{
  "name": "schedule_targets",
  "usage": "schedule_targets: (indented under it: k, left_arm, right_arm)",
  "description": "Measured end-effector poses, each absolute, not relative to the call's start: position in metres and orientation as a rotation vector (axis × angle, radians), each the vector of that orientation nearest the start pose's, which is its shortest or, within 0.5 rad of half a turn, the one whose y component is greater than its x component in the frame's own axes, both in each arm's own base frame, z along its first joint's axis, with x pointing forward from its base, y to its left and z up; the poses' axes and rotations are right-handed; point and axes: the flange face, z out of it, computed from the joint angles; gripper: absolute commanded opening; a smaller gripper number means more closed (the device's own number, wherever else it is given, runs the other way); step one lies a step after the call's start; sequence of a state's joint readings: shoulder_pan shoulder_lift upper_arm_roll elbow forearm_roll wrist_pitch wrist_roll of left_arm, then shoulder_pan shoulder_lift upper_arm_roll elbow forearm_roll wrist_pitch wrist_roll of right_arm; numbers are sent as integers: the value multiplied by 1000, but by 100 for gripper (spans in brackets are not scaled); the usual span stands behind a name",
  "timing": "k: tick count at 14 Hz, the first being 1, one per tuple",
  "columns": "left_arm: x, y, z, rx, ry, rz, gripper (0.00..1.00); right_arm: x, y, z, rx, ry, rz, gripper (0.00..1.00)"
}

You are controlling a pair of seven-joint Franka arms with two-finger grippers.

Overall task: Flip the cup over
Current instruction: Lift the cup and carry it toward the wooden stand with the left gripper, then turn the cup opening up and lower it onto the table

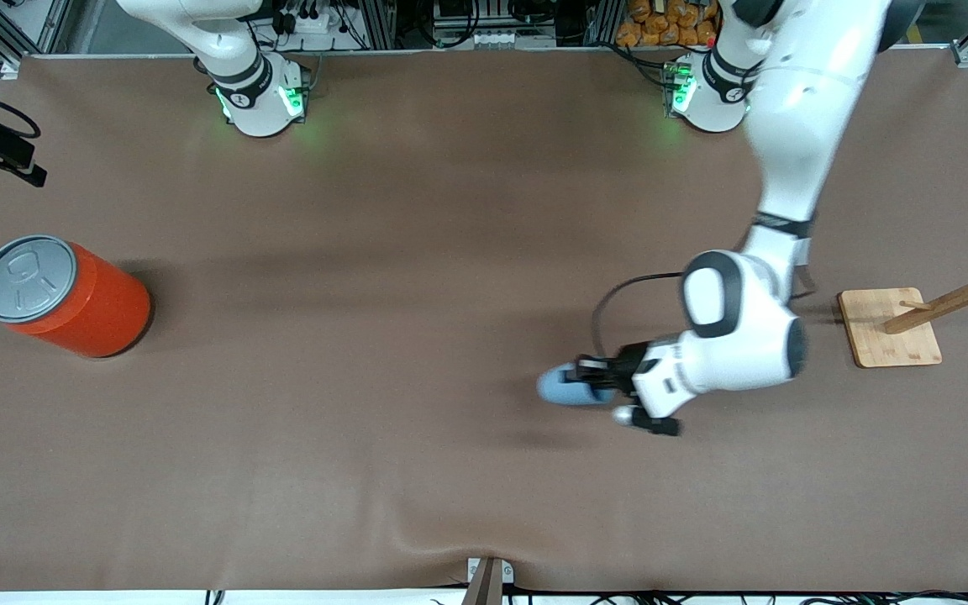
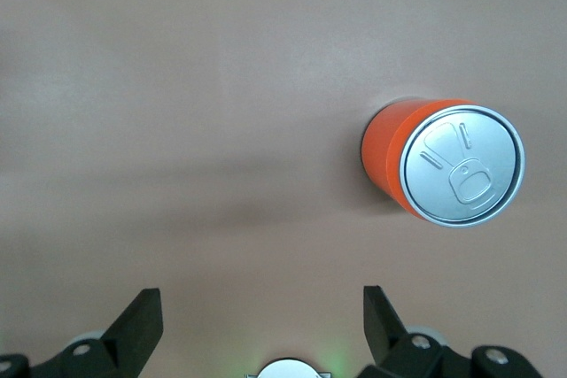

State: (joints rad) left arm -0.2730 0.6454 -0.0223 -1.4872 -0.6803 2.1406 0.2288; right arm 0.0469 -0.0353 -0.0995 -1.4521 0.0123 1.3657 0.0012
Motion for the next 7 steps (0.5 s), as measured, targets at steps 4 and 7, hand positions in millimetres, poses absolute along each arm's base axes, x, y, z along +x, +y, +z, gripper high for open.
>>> schedule_targets:
  k: [4, 7]
  left_arm:
    - [662, -107, 332, 2901, -250, -56, 0]
    - [643, -49, 318, 3001, -199, -92, 0]
  right_arm:
    - [520, -27, 681, -3123, 81, 79, 100]
    - [520, -27, 681, -3123, 81, 79, 100]
